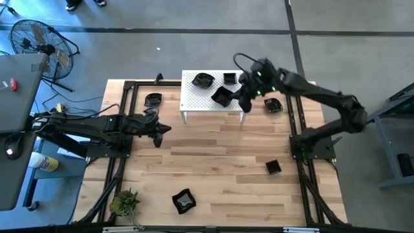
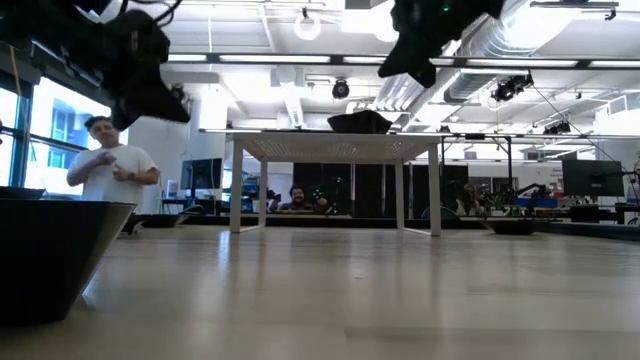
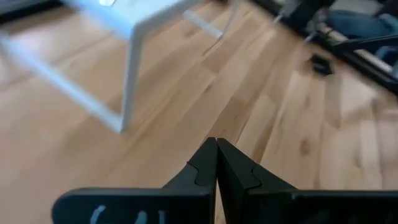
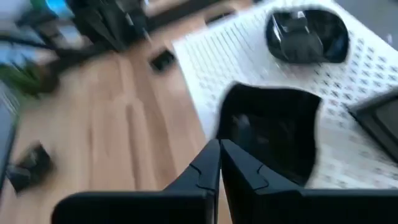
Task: Pick & Place Mini shaped plates
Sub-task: Stack the square plate on top of the stacked square plate on the shelf
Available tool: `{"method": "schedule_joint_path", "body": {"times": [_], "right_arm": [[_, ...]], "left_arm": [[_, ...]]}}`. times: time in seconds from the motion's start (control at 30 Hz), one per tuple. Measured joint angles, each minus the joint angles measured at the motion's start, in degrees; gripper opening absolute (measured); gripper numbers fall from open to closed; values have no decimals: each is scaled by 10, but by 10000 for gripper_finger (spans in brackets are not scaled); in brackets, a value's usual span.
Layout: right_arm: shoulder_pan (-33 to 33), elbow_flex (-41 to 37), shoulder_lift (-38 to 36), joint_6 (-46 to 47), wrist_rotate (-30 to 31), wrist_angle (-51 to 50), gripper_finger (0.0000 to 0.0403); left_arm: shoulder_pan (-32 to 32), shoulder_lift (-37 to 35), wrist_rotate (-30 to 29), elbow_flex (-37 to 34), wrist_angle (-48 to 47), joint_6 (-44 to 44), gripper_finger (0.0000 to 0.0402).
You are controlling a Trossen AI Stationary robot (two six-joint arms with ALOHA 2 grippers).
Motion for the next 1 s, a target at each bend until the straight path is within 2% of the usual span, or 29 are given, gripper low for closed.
{"method": "schedule_joint_path", "body": {"times": [0.17, 0.33, 0.5, 0.73, 1.0], "right_arm": [[60, -128, -97, 88, 23, 123, 3], [111, -185, -180, 136, 101, 125, 4], [139, -220, -240, 171, 136, 117, 3], [153, -241, -268, 180, 165, 114, 3], [153, -241, -266, 168, 164, 113, 6]], "left_arm": [[0, 0, -5, 0, -55, -82, 1], [0, -1, -5, 0, -63, -80, 1], [0, 0, 2, 0, -65, -78, 1], [0, 0, 17, 0, -73, -81, 1], [0, 0, -12, 0, -124, -216, 4]]}}
